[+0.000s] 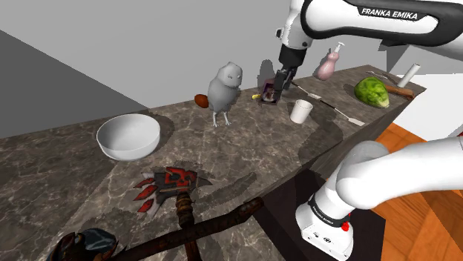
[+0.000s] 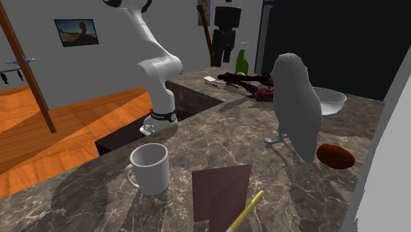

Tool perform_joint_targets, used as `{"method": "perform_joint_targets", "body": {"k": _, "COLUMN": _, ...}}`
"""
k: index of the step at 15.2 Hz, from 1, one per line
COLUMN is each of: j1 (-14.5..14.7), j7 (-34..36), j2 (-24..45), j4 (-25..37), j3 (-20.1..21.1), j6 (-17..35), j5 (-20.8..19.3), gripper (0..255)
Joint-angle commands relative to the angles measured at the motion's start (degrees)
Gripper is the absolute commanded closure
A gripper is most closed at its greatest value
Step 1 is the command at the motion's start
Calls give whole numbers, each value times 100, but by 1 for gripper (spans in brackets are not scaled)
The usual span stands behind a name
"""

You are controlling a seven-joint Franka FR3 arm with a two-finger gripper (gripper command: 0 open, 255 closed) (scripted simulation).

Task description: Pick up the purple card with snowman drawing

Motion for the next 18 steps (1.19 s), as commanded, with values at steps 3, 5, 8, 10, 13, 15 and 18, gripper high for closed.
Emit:
{"method": "perform_joint_targets", "body": {"k": 3, "j1": -174, "j7": -205, "j2": 608, "j4": 227, "j3": -352, "j6": 500, "j5": -111, "gripper": 0}}
{"method": "perform_joint_targets", "body": {"k": 5, "j1": -252, "j7": -316, "j2": 909, "j4": 354, "j3": -528, "j6": 729, "j5": -137, "gripper": 0}}
{"method": "perform_joint_targets", "body": {"k": 8, "j1": -361, "j7": -493, "j2": 1384, "j4": 590, "j3": -786, "j6": 1048, "j5": -132, "gripper": 0}}
{"method": "perform_joint_targets", "body": {"k": 10, "j1": -425, "j7": -619, "j2": 1715, "j4": 777, "j3": -956, "j6": 1242, "j5": -98, "gripper": 0}}
{"method": "perform_joint_targets", "body": {"k": 13, "j1": -516, "j7": -824, "j2": 2233, "j4": 1102, "j3": -1202, "j6": 1499, "j5": 6, "gripper": 0}}
{"method": "perform_joint_targets", "body": {"k": 15, "j1": -576, "j7": -972, "j2": 2592, "j4": 1349, "j3": -1360, "j6": 1646, "j5": 112, "gripper": 0}}
{"method": "perform_joint_targets", "body": {"k": 18, "j1": -677, "j7": -1213, "j2": 3151, "j4": 1765, "j3": -1580, "j6": 1825, "j5": 327, "gripper": 0}}
